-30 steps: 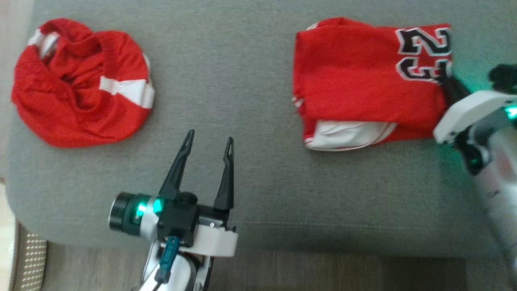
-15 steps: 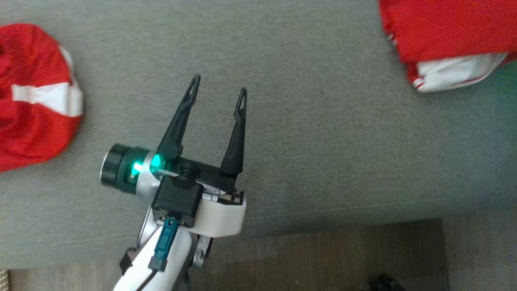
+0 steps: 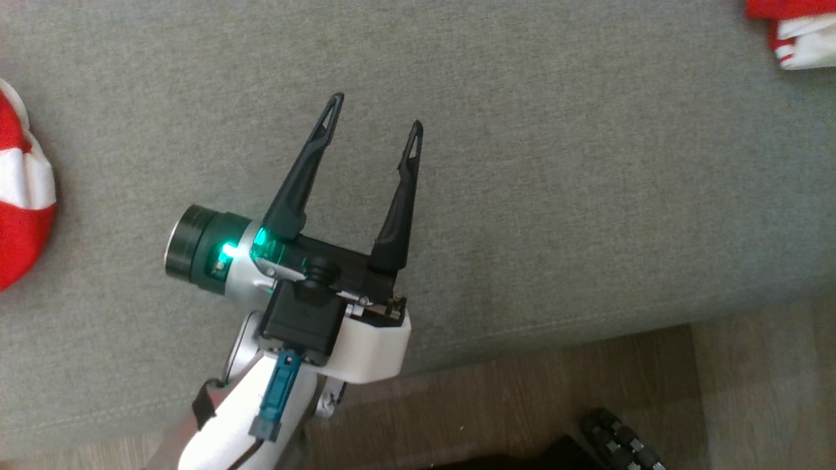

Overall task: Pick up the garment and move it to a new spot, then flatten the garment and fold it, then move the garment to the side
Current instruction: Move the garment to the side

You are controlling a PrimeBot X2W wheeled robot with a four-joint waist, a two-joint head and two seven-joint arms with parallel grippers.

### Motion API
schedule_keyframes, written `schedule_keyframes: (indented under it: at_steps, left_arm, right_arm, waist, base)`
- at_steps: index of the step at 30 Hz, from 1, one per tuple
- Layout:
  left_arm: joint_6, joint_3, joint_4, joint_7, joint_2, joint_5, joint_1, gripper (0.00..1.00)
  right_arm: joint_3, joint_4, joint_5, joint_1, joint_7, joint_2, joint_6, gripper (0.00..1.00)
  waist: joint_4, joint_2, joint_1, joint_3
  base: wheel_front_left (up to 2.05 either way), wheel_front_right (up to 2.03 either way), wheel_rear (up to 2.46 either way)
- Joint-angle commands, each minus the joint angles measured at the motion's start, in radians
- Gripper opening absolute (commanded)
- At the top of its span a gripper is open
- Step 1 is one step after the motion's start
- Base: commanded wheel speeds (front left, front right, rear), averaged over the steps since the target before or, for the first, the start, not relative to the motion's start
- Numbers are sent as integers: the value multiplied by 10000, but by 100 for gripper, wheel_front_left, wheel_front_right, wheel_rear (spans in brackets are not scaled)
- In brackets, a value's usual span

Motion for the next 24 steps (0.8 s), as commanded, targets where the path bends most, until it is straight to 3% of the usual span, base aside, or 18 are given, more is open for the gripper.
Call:
schedule_keyframes:
  at_steps: [1, 2, 6, 11, 17, 24]
  left_arm:
    - [93, 169, -283, -49, 148, 10, -162, 100]
    - [110, 135, -273, -49, 159, -17, -195, 100]
    - [214, 49, -193, -49, 183, -109, -300, 100]
    - [429, 28, 19, -49, 232, -232, -160, 100]
    - [642, 244, 347, -49, 153, -635, 343, 100]
    - [510, 791, 750, -49, -36, -1305, 1214, 100]
  right_arm:
    - [-281, -399, -245, -27, 17, -219, -6, 48]
    - [-592, -485, -552, -20, -24, -225, -6, 100]
    - [-1560, -1168, -2105, 225, -383, 129, -6, 100]
    - [-1817, -2171, -3094, 954, -755, 1605, -6, 100]
    - [-855, -2589, -2208, 2319, -1053, 3231, -6, 100]
    - [529, -3506, -1026, 4203, -1174, 3985, -6, 100]
  waist:
    - [39, 0, 0, 18]
    - [75, 0, 0, 35]
    - [279, 0, 0, -53]
    - [608, 0, 0, -598]
    - [1254, 0, 0, -1631]
    - [1942, 0, 0, -2844]
  base:
    - [0, 0, 0]
    - [0, 0, 0]
    - [0, 0, 0]
    - [0, 0, 0]
    - [0, 0, 0]
    - [0, 0, 0]
